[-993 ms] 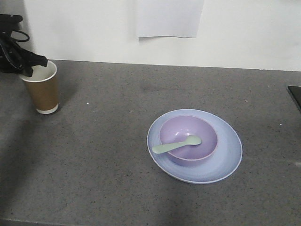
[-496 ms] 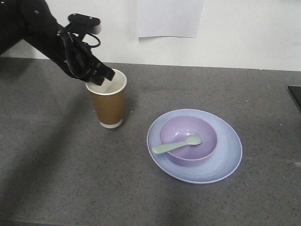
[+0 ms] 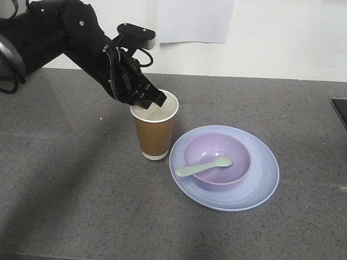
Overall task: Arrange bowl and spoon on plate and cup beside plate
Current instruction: 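Grip the cup rim with the left gripper and slide it beside the plate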
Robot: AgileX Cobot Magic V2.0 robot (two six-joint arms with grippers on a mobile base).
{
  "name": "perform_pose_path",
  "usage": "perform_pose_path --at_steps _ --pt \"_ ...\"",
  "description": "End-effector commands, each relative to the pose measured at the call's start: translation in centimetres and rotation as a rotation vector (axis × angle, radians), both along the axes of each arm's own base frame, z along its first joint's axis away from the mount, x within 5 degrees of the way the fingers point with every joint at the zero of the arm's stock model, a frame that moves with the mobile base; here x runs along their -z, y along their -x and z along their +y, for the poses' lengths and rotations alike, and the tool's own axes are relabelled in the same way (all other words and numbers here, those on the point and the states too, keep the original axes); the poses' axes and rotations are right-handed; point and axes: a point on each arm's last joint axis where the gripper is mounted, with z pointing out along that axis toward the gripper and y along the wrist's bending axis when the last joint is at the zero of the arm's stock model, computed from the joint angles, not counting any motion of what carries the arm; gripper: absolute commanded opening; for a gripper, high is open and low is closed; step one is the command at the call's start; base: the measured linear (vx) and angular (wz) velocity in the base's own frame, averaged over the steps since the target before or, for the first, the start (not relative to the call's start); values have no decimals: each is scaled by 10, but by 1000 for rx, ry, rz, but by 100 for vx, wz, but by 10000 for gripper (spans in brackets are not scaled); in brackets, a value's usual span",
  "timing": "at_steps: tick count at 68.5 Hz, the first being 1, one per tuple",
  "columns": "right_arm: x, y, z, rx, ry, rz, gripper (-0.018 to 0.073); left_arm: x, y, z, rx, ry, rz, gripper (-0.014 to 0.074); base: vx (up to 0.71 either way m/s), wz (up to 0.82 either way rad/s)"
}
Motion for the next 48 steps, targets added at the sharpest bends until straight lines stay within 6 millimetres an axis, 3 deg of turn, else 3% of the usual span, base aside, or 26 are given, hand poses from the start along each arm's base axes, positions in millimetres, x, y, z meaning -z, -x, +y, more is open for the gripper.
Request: perform_pose_path --at_steps 1,12,31,48 --pt "-12 1 0 -7 27 -88 -3 -28 5 -1 -14 67 -91 3 0 0" --pt "-12 1 0 -7 27 -88 -3 -14 -3 -5 -35 69 -67 3 0 0" --pt "-12 1 0 -7 27 -88 -3 -9 -8 -7 -59 78 -65 37 0 0" --pt "-12 1 0 -7 27 -88 -3 -8 -7 -6 -49 57 -50 227 0 0"
